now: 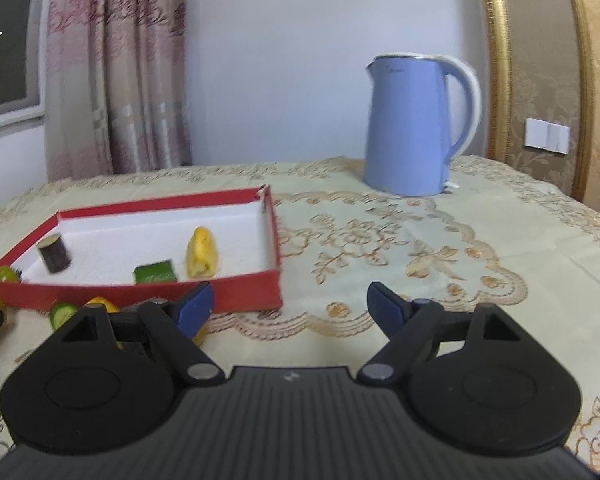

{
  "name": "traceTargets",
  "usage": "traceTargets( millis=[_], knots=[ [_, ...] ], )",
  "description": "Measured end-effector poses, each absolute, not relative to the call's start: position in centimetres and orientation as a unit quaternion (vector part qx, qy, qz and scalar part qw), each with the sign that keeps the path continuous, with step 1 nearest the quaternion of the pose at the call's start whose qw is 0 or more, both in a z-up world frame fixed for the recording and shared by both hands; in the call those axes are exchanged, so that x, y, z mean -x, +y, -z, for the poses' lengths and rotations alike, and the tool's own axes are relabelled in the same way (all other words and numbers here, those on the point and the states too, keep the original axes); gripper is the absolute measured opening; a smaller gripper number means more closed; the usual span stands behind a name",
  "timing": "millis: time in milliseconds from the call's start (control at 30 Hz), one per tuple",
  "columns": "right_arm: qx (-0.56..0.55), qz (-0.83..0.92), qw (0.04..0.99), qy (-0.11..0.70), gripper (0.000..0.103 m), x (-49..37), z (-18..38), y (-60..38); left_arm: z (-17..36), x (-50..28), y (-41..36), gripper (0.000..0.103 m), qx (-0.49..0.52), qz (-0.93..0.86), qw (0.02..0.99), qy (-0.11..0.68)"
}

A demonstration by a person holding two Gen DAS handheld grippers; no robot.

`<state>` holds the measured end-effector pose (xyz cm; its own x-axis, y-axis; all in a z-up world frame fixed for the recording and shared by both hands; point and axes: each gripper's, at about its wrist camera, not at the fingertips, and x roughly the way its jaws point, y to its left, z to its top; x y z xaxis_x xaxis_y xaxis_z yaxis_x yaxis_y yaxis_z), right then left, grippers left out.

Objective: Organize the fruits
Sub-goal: 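Lift the green tomato with the left tool while the right tool grasps the yellow lemon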

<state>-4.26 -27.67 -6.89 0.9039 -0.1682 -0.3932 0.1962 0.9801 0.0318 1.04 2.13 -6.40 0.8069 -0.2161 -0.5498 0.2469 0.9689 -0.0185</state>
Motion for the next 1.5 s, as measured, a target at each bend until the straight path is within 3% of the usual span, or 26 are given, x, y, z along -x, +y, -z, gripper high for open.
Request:
traceTargets(
  millis=[867,967,1200,1333,1500],
  knots=[
    [0.057,0.044,0.968,0.239,0.076,2.0,7.2,-23.8,6.8,-1.3,3.2,0.033,-0.005,0.125,0.949,0.291],
    [0.054,0.038,0.965,0.255,0.066,2.1,7.3,-23.9,6.8,-1.2,3.3,0.033,-0.006,0.126,0.949,0.291],
    [0.067,0.045,0.963,0.256,0.066,1.6,7.5,-23.7,6.8,-1.2,3.3,0.033,-0.003,0.127,0.948,0.292],
    [0.082,0.027,0.962,0.258,0.051,1.2,7.3,-23.3,6.8,-1.1,3.3,0.033,-0.002,0.127,0.948,0.292],
    [0.089,0.008,0.961,0.26,0.051,0.5,7.3,-23.6,6.7,-1.1,3.3,0.033,-0.003,0.128,0.948,0.292]
  ],
)
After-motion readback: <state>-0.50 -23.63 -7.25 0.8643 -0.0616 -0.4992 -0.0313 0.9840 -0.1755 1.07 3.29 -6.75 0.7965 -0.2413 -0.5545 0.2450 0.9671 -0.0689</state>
